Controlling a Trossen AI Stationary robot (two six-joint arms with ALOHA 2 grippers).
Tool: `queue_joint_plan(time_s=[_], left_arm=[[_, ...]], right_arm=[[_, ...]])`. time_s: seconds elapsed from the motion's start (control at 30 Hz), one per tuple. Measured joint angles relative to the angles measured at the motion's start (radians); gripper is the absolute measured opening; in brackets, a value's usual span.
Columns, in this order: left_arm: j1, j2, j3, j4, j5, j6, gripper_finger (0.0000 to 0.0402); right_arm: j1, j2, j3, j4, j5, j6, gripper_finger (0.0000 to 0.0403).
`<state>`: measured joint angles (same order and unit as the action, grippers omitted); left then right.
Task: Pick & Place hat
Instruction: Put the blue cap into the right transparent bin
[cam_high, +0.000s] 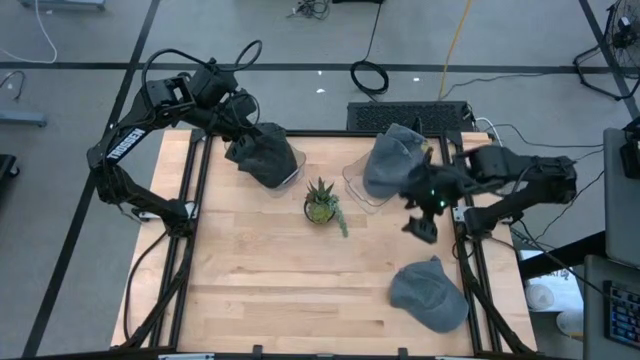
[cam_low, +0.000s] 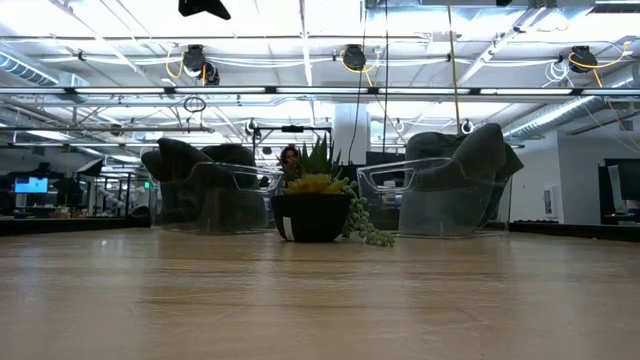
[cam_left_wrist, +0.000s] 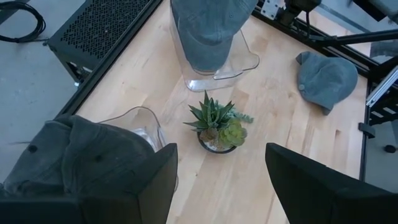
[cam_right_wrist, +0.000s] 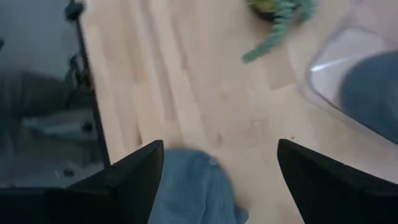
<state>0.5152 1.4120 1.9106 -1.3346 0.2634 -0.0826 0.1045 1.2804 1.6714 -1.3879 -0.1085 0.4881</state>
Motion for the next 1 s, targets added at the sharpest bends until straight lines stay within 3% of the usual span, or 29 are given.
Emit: queue_joint_plan(time_s=[0.33,0.57,1.0], left_arm=[[0.000,0.000,0.000,0.000,0.000,-0.026,0.0253],[0.000,0.000,0.000,0.000,0.000,-0.027,0.0253],[0.000,0.000,0.000,0.000,0.000,-0.031,0.0253]], right_arm=[[0.221,0.044,0.000,0.006,0.008,-0.014,0.0299],[0.346,0.091,-0.001,-0.004,0.082,-0.073,0.0299],[0.498,0.181,-0.001,-0.015,0.078,-0.325,0.0299]])
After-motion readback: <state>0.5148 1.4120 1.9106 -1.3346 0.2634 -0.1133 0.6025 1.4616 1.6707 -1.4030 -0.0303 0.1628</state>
